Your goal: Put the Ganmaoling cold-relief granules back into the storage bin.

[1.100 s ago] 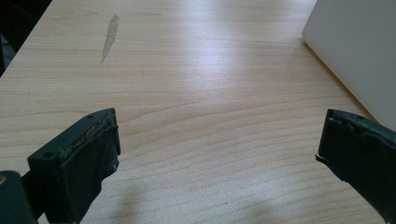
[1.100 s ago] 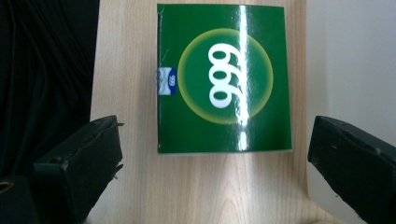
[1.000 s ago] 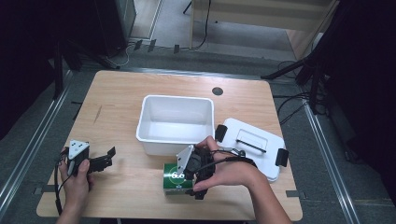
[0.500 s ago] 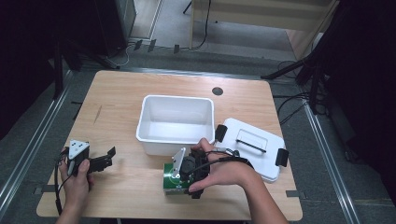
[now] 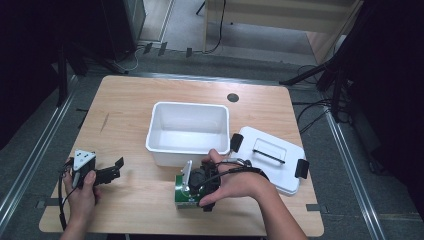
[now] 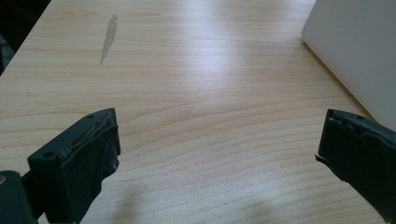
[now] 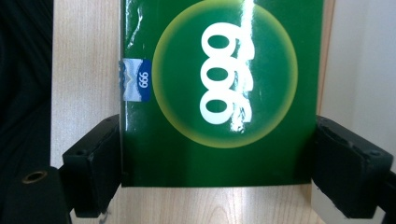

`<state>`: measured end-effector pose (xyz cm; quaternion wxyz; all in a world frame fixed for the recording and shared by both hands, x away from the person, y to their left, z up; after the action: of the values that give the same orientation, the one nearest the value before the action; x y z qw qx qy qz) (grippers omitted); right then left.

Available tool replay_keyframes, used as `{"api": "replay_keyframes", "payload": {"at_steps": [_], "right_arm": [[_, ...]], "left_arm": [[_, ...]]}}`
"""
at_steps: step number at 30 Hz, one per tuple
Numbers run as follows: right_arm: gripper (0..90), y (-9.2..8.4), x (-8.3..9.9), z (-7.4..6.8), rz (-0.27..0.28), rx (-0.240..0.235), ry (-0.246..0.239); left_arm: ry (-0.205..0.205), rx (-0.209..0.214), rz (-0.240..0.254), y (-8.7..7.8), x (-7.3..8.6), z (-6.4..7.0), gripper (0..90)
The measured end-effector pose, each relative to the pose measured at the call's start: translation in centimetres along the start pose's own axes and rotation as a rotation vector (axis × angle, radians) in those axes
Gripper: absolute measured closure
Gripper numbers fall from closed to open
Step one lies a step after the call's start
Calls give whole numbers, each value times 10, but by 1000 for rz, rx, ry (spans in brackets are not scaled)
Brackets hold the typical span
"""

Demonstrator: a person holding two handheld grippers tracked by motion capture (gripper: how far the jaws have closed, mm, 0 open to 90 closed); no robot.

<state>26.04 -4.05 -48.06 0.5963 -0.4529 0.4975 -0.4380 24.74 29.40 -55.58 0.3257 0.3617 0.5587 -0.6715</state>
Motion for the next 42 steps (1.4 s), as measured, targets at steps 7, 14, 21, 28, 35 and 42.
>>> {"api": "replay_keyframes", "payload": {"at_steps": [7, 14, 21, 28, 35, 42], "right_arm": [[128, 6, -2, 1, -21, -9, -7], [153, 3, -2, 0, 1, -7, -19], [157, -6, -1, -3, 3, -16, -27], [158, -28, 2, -4, 39, -23, -27], [158, -52, 5, 0, 48, -11, -15], [159, -75, 10, 3, 56, 7, -1]], "left_arm": [[1, 0, 0, 0, 0, 0, 0], [1, 0, 0, 0, 0, 0, 0], [1, -1, 1, 0, 0, 0, 0], [2, 0, 0, 0, 0, 0, 0], [3, -1, -1, 0, 0, 0, 0], [4, -2, 0, 0, 0, 0, 0]]}}
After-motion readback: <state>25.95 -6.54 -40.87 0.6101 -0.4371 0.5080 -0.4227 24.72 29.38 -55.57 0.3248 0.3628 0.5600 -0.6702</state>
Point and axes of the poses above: each handheld gripper's, and its own axes: y roughly forward along the jaws, x roughly out of its underside, z roughly to its right, the point moved 1 cm from there along y, roughly forward along the jaws, and after that the axes turned 1 degree about -z, right-handed, at the moved point
